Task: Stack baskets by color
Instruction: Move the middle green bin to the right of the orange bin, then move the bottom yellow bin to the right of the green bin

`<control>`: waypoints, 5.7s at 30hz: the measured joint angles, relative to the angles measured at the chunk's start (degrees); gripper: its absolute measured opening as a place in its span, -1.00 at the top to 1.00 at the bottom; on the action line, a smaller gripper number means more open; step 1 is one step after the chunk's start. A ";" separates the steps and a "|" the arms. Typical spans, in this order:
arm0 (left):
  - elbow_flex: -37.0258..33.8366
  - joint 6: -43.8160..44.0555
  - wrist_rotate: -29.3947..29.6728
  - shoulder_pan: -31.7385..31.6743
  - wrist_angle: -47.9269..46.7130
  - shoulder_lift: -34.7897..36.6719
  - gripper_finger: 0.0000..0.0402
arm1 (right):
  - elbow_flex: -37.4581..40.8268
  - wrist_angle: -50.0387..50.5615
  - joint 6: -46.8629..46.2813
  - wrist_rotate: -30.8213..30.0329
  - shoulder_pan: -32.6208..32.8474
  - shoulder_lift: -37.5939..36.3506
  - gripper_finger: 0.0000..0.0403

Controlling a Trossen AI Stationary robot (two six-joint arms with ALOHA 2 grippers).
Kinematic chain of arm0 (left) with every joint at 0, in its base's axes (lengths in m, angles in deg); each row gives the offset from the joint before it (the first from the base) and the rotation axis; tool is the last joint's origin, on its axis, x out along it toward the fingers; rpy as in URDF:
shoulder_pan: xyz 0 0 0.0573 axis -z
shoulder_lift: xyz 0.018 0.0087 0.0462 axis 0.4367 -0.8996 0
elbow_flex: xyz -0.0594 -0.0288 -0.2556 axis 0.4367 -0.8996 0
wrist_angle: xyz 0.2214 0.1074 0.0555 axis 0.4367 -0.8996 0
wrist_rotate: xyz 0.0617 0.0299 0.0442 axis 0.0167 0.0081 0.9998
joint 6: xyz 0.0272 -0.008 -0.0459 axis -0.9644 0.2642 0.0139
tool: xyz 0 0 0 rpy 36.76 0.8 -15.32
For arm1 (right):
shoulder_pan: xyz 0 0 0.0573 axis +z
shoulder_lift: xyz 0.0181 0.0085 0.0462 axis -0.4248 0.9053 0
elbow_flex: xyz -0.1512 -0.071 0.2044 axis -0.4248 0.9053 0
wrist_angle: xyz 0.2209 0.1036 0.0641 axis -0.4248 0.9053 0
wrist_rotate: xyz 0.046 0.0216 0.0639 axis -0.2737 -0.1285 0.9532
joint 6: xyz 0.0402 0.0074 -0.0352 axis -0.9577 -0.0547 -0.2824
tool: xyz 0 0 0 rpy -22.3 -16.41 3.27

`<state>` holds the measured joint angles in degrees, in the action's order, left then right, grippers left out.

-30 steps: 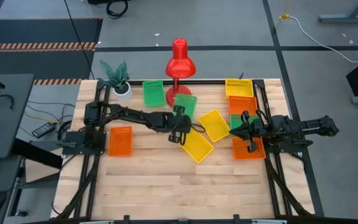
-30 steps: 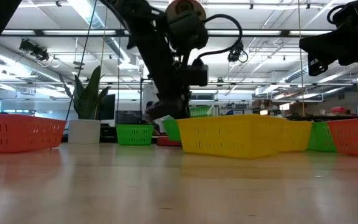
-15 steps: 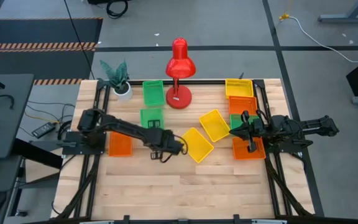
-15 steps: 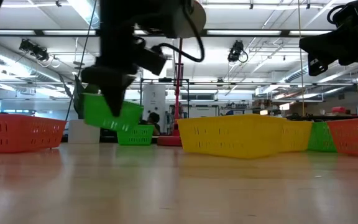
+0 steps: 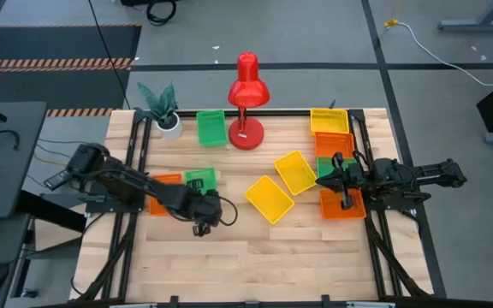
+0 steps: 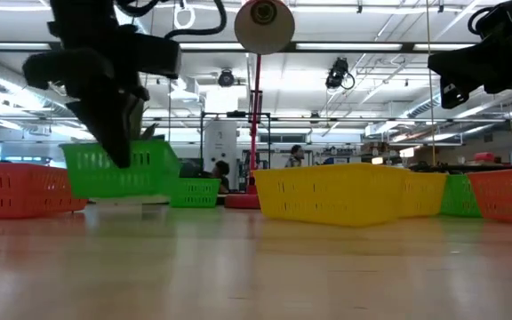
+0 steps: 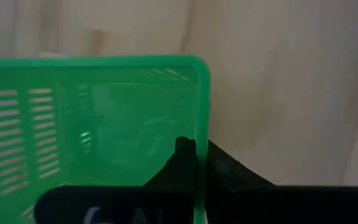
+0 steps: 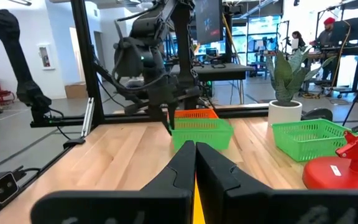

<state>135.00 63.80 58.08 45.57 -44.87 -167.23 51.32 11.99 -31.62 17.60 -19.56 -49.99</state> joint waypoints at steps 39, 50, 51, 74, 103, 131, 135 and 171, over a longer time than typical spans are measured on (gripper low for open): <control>8.21 -4.85 15.40 2.19 28.63 4.09 0.22 | 0.00 -1.28 0.02 0.01 0.00 0.26 0.91; 14.85 -19.39 14.95 0.53 52.09 -13.23 0.24 | 0.00 -2.31 0.01 -0.02 0.00 0.66 0.91; 18.89 -19.25 15.62 0.56 49.54 -16.08 0.24 | 0.00 -2.28 0.02 -0.01 -0.01 0.68 0.91; 57.37 -1.23 7.86 -6.23 7.15 -43.50 -0.34 | 0.00 -3.64 0.02 0.02 0.00 1.51 0.91; 57.40 -8.17 2.74 -7.91 2.72 -45.32 0.90 | 0.00 -3.84 0.02 -0.02 -0.02 1.49 0.91; 57.40 -6.22 17.48 5.99 -28.58 -39.22 0.94 | 0.00 -3.87 0.01 -0.02 0.00 1.49 0.91; 57.37 -6.33 15.95 6.66 -29.28 -39.22 0.94 | 0.00 -3.88 0.02 -0.02 0.00 1.49 0.91; -6.98 -8.27 5.20 0.29 31.61 -3.18 0.93 | 0.00 -4.65 0.00 -0.02 -0.02 1.49 0.91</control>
<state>128.02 55.53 63.27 45.86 -13.26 -170.41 51.32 7.35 -31.62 17.58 -19.58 -48.51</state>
